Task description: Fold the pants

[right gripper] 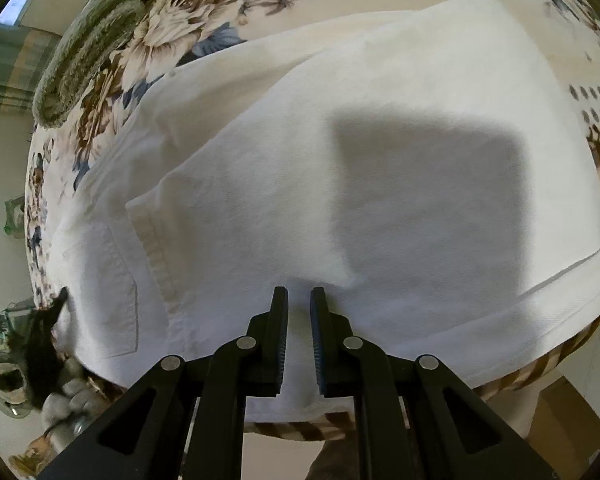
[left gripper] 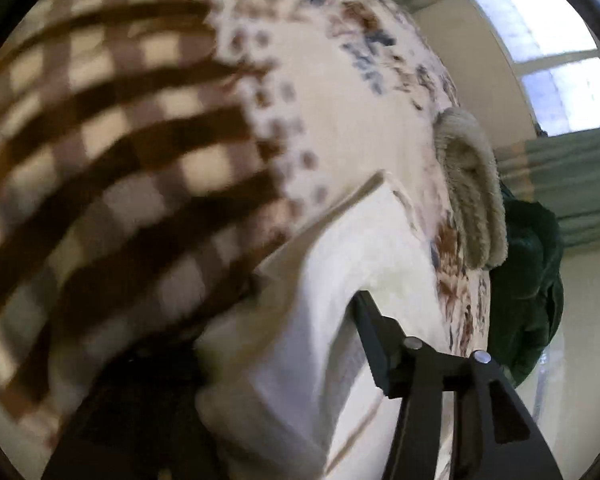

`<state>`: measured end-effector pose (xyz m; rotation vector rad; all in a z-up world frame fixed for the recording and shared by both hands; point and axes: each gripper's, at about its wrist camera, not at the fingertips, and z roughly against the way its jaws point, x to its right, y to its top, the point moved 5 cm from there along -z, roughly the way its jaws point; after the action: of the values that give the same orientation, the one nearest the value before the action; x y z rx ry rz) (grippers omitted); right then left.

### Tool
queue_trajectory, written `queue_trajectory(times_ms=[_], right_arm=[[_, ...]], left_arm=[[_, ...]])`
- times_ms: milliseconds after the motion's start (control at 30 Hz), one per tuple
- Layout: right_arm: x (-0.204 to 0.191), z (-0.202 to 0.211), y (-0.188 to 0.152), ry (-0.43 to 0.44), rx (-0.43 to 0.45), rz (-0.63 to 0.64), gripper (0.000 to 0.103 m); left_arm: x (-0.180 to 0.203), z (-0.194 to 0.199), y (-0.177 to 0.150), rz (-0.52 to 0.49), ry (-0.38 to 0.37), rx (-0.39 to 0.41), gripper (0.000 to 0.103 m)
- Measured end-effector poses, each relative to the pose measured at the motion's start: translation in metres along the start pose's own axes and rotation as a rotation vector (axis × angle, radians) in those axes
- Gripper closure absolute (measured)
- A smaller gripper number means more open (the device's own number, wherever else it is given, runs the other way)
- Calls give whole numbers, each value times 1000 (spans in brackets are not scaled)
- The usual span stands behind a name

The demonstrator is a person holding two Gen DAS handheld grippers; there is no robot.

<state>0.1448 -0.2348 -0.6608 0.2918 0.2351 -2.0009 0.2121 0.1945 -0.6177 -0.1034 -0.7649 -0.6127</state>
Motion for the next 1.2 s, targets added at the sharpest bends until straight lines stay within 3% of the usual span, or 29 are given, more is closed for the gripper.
queue_trajectory(times_ms=[100, 133, 200, 267, 433, 467, 500, 533, 567, 600, 667, 767, 967, 1200], right_arm=[[6, 2, -1, 11, -4, -6, 90], [8, 2, -2, 16, -5, -5, 90], [10, 3, -2, 23, -4, -1, 90], [12, 4, -3, 18, 1, 5, 90], [17, 14, -1, -42, 26, 14, 90], [18, 15, 0, -59, 23, 22, 82], [20, 17, 0, -82, 17, 33, 63], [20, 21, 1, -110, 18, 48, 53], [21, 25, 2, -121, 27, 58, 35], [21, 31, 4, -135, 46, 73, 26], [23, 45, 10, -159, 78, 112, 26], [34, 68, 19, -141, 104, 112, 6], [99, 127, 35, -142, 188, 38, 5], [218, 171, 35, -163, 216, -125, 5]], left_arm=[[6, 1, -1, -38, 14, 13, 54], [9, 4, -2, -56, 17, 25, 58], [17, 9, -4, -85, 21, 48, 80], [26, 19, -6, -130, 19, 74, 87], [75, 62, -19, -261, -5, 148, 89], [89, 73, -25, -292, -15, 161, 89], [101, 81, -30, -311, -27, 170, 89], [117, 90, -37, -337, -42, 176, 89], [135, 100, -46, -368, -57, 180, 89], [148, 106, -52, -387, -69, 183, 89], [183, 121, -75, -451, -98, 174, 89], [229, 130, -113, -536, -131, 151, 90], [299, 104, -213, -665, -205, 26, 90], [338, 23, -344, -798, -198, -184, 90]])
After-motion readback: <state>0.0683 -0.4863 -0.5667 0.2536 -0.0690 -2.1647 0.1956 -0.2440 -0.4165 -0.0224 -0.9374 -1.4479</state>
